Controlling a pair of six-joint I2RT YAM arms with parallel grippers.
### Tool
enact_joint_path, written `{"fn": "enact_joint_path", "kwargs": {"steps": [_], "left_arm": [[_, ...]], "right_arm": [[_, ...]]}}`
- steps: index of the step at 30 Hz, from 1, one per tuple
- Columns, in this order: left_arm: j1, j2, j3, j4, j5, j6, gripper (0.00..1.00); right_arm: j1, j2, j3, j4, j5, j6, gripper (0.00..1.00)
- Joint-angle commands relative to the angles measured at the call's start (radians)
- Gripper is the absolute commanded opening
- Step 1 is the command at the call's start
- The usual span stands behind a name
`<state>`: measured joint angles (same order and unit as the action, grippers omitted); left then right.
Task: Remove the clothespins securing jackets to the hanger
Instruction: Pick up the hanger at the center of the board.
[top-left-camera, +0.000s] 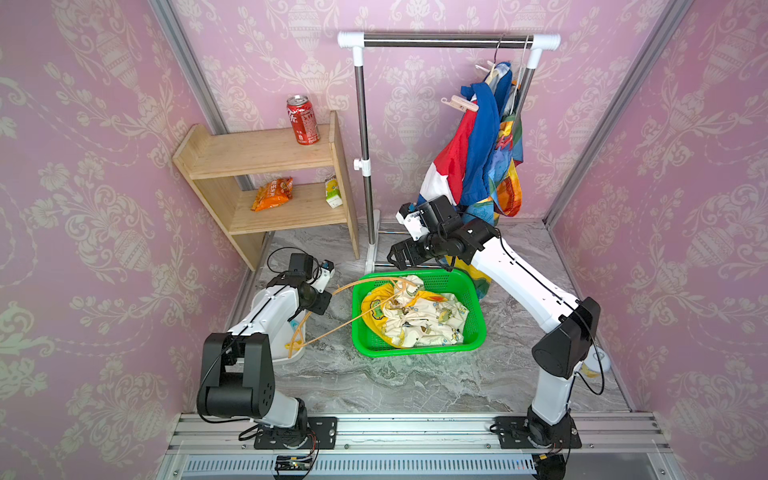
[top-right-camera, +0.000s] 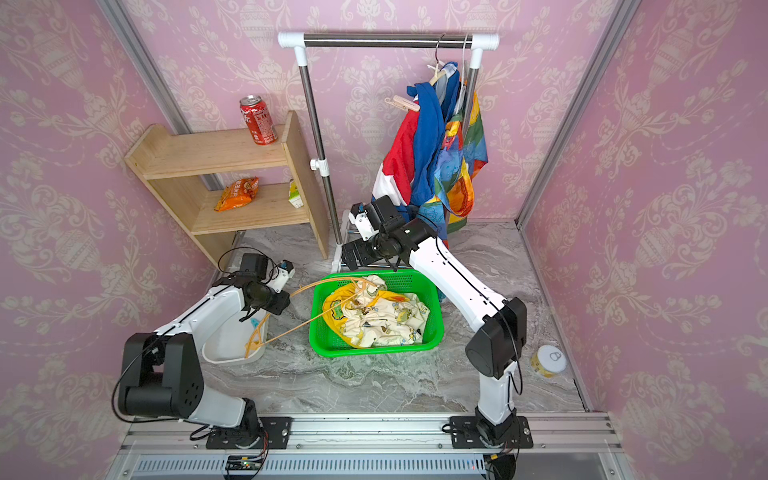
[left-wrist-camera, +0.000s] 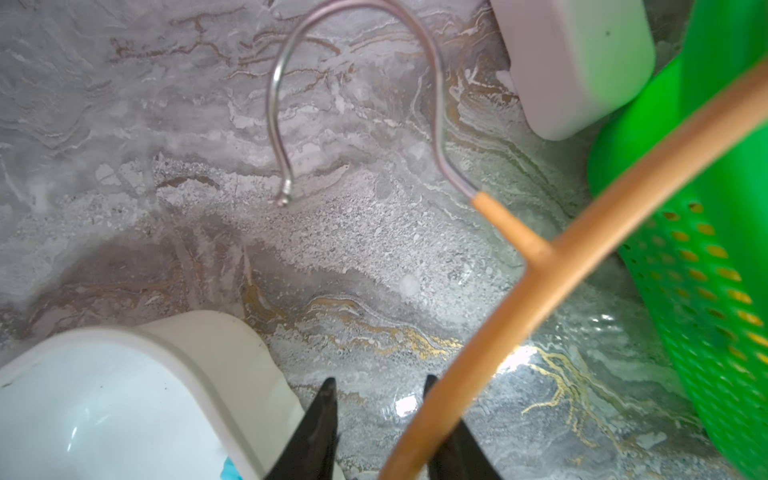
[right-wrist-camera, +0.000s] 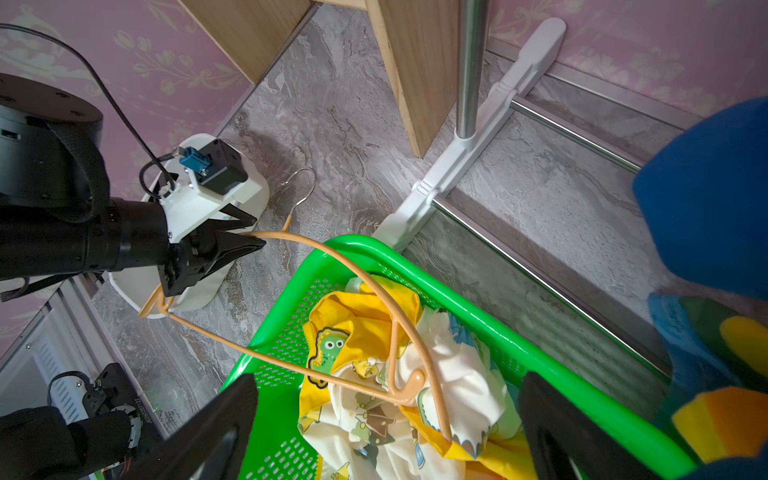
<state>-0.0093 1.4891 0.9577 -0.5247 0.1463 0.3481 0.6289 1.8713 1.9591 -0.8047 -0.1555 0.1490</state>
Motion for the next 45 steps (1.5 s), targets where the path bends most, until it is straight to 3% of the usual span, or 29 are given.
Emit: {"fn": "enact_joint_path", "kwargs": {"steps": [1,4,11,16,25,34,39,45], "left_arm": [[0.004,0.006,0.035,-0.013,0.036,0.000,0.22],[0.003,-0.004,0.042,-0.027,0.040,0.000,0.00],[-0.010,-0.137,0.070,-0.096,0.057,0.009,0.00],[-0.076,-0.303,0.121,-0.201,0.048,0.058,0.00],[-0.287,-0.516,0.135,-0.359,-0.131,0.192,0.00],[-0.336,-0.605,0.146,-0.365,-0.190,0.366,0.00],[-0.367,-0.592,0.182,-0.406,-0.193,0.425,0.00],[-0.389,-0.582,0.183,-0.383,-0.226,0.477,0.00]], "right_arm": [[0.006,-0.042,-0.037,0.041,0.053,0.027,1.00],[0.005,-0.041,-0.040,0.051,0.046,0.034,1.00],[0.004,-0.018,0.037,0.001,0.054,-0.008,1.00],[-0.006,-0.007,0.142,-0.037,0.042,-0.065,1.00],[-0.015,0.169,0.629,-0.406,0.012,-0.279,1.00],[0.006,0.037,0.367,-0.556,-0.134,-0.354,1.00],[0.028,-0.053,0.212,-0.489,-0.263,-0.342,1.00],[0.033,-0.045,0.178,-0.487,-0.357,-0.328,1.00]]}}
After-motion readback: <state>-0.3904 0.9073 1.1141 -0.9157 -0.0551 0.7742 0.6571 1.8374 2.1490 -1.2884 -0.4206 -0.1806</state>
